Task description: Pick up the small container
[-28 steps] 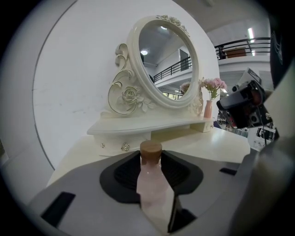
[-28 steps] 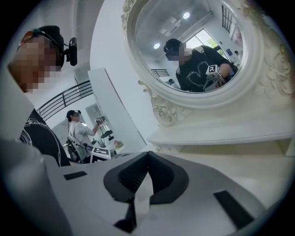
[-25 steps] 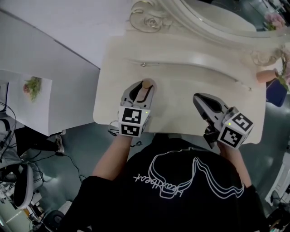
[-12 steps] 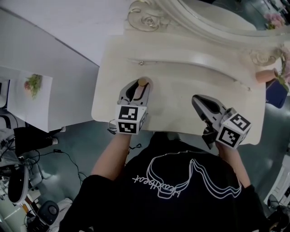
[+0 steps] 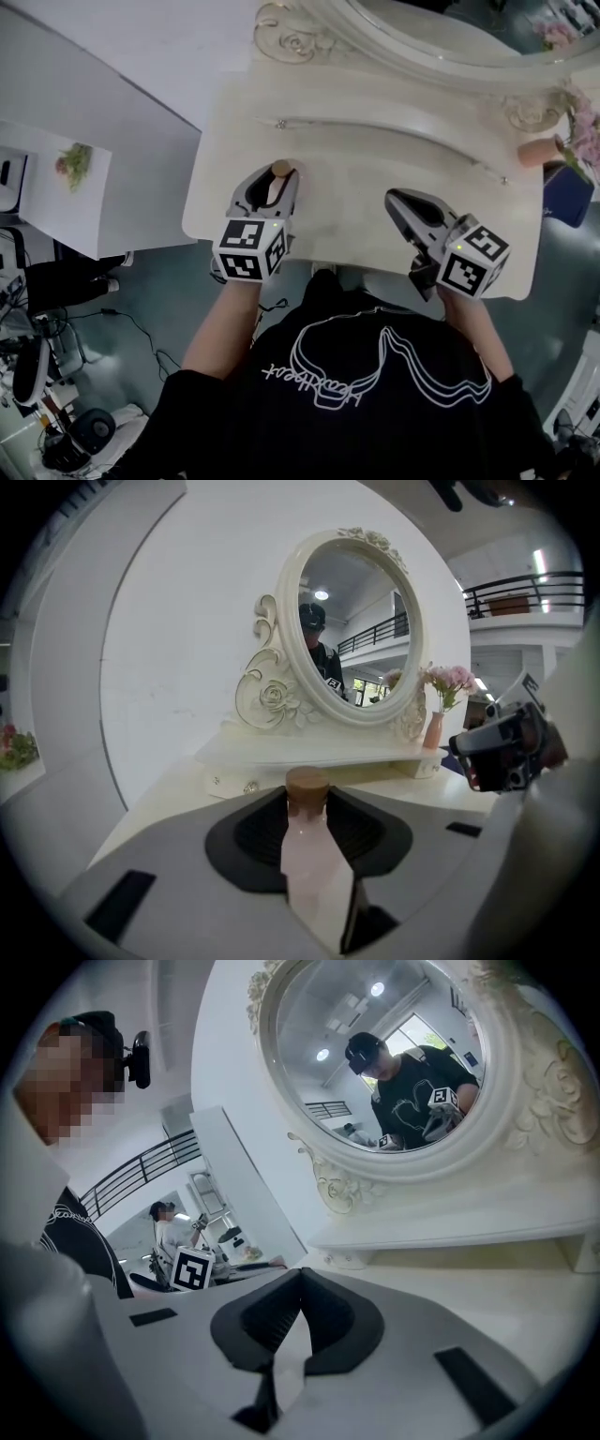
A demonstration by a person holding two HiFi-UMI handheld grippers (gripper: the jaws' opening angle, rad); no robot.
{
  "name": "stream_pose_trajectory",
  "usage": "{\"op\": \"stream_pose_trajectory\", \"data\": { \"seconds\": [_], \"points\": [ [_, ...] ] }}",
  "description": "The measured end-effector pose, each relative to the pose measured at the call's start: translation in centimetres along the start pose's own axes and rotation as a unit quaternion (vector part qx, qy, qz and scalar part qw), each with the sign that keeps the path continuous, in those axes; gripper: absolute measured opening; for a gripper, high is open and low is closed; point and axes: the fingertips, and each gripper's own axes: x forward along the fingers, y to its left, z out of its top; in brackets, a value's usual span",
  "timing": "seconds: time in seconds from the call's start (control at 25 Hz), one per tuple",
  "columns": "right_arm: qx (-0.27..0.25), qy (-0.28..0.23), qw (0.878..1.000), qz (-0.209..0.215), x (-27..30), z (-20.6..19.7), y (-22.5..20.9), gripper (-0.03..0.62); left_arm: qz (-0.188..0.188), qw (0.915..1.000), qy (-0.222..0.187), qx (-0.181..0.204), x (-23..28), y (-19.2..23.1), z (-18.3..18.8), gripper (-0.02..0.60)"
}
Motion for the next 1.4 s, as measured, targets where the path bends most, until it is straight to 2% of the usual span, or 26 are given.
{"op": "stream_pose_trajectory", "data": {
  "seconds": [0.4, 0.64, 0.8, 1.08, 1.4],
  "points": [
    [-0.048, -0.010, 0.998, 0.031, -3.5, 0.8, 1.9, 0.008, -0.040, 0.9991, -0.016, -0.004, -5.5, -7.5, 3.7, 0.135],
    [-0.094, -0.025, 0.995, 0.034, -5.9, 1.1, 3.1, 0.008, -0.066, 0.9974, -0.029, 0.002, -8.3, -12.5, 5.5, 0.135],
    [-0.128, -0.031, 0.990, 0.047, -7.3, 0.9, 4.4, 0.006, -0.080, 0.9958, -0.043, -0.009, -9.8, -15.0, 5.7, 0.137],
    [-0.149, -0.046, 0.986, 0.064, -9.7, 1.1, 6.7, 0.006, -0.087, 0.9951, -0.047, -0.002, -12.1, -18.1, 5.4, 0.137],
    [-0.142, -0.047, 0.986, 0.070, -10.2, 0.6, 6.8, 0.006, -0.084, 0.9952, -0.050, 0.003, -12.3, -19.0, 5.1, 0.137]
  ]
}}
